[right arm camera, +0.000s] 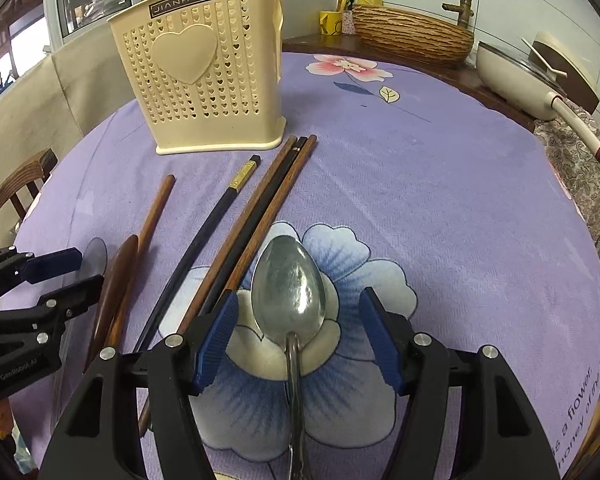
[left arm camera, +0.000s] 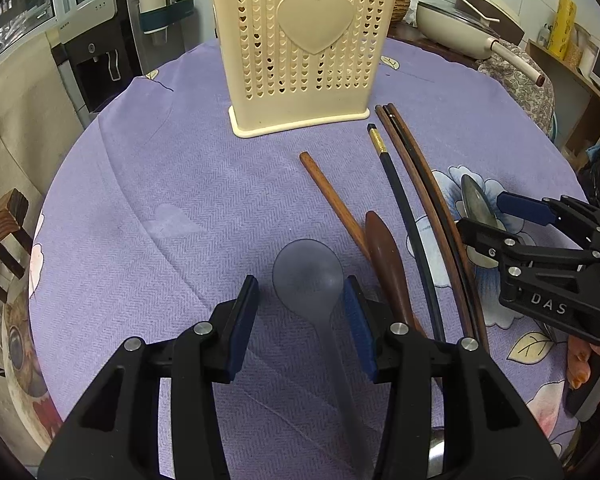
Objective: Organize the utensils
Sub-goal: 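Grasp the grey plastic spoon with the left tool while the right tool grasps the metal spoon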
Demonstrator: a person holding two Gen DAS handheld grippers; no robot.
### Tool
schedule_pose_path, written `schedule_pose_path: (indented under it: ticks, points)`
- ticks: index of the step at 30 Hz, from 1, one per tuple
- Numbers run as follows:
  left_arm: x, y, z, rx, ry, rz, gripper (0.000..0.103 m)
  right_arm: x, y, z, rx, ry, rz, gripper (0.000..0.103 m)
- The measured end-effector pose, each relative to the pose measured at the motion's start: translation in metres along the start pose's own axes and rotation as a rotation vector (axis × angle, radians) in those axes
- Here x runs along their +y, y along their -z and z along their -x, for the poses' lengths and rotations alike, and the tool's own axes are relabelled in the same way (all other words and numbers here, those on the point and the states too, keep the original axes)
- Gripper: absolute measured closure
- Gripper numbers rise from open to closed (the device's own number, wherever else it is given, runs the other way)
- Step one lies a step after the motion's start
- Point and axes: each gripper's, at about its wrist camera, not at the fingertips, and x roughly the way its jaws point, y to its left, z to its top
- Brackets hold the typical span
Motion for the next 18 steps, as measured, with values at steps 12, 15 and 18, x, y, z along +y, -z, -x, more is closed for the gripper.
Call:
schedule_pose_path:
  ticks: [12, 15, 18]
  points:
    - [-0.0018, -0.0052, -0.0035, 0.003, -0.009, 0.0, 0.059, 0.0033, -0.004, -0.0007, -0.004, -0.01, 0.014, 0.066]
    - [-0.002, -0.0065, -0.0042, 0.003, -0.009, 0.0, 0.062, 0.0034, -0.0042, -0.001, -0.005, -0.011, 0.01, 0.066]
    - [-0.0022, -0.0079, -0.0048, 0.005, -0.004, 0.004, 0.066, 0.0033, -0.0043, -0.0013, -0.007, -0.011, 0.005, 0.066]
